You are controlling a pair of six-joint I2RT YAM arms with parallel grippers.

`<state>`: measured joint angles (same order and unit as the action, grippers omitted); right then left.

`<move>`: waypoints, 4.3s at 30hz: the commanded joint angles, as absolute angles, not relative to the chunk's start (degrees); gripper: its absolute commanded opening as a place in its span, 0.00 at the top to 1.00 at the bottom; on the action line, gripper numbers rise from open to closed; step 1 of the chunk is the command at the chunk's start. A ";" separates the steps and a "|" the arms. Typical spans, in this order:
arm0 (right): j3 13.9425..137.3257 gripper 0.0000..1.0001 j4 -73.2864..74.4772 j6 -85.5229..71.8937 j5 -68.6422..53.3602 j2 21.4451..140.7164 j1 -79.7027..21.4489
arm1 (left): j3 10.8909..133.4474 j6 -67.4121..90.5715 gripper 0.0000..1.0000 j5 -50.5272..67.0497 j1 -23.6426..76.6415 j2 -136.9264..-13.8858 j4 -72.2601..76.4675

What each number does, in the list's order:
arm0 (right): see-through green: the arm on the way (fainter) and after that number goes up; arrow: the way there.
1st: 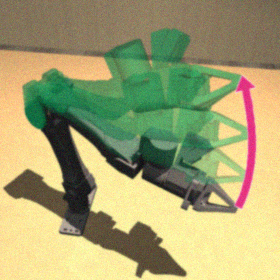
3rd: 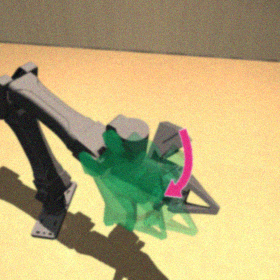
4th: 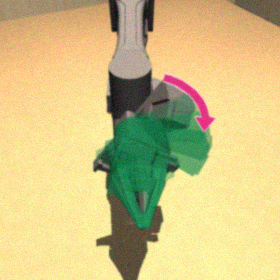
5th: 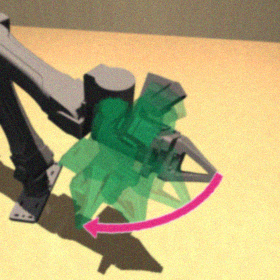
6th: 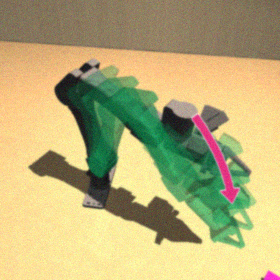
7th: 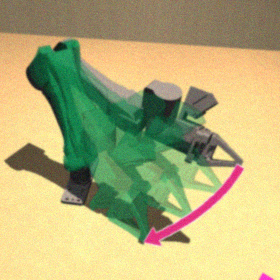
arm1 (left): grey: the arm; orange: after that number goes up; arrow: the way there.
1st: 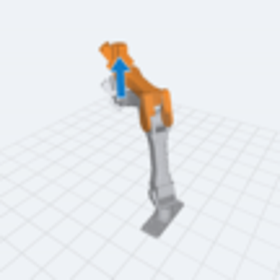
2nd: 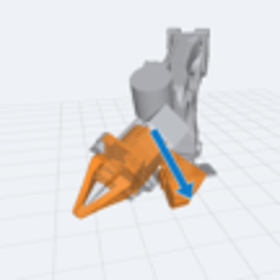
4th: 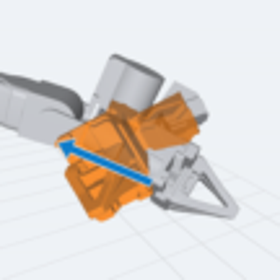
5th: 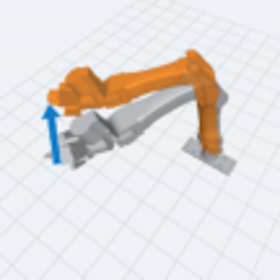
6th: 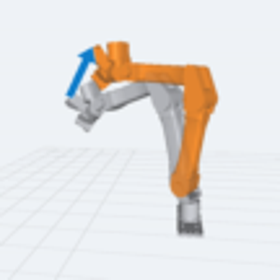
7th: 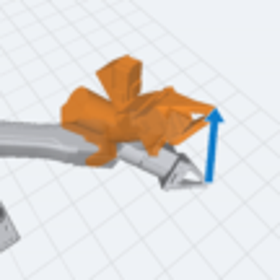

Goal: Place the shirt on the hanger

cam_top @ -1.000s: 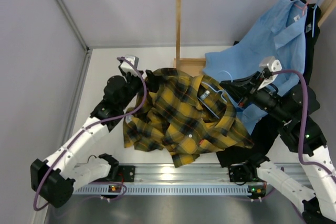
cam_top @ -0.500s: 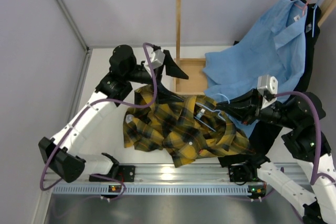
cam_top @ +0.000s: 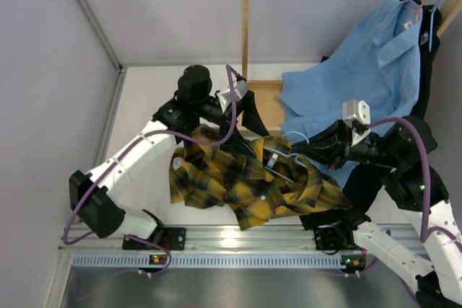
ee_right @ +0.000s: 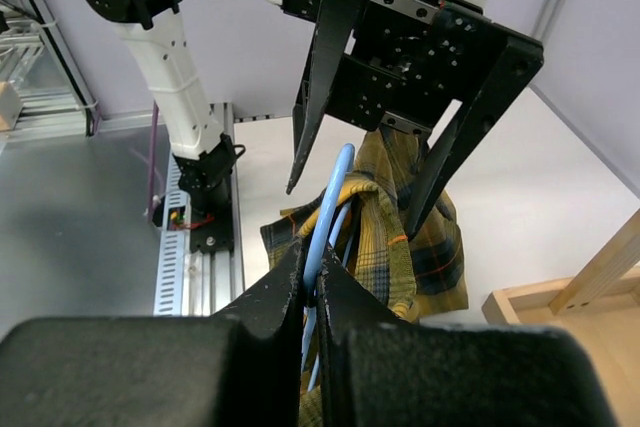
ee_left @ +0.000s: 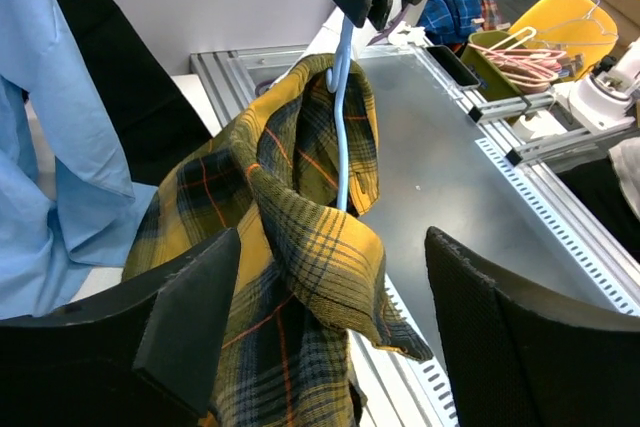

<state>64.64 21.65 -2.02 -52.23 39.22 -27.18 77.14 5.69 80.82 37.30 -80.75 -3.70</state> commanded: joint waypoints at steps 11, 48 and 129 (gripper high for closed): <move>70.84 1.00 21.62 -0.44 -46.32 42.19 -26.89 | 75.94 4.14 0.68 82.26 37.44 -81.92 -3.08; 68.90 0.52 51.59 15.64 -41.15 36.82 -34.45 | 80.51 4.31 1.00 94.22 35.24 -77.96 -2.99; 76.89 1.00 12.57 -1.57 28.66 51.39 -37.37 | 45.53 9.93 0.02 -3.78 35.51 -29.44 -30.59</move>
<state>71.50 24.08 0.25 29.17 48.27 -40.91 45.54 9.39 -3.68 35.77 -29.41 -31.53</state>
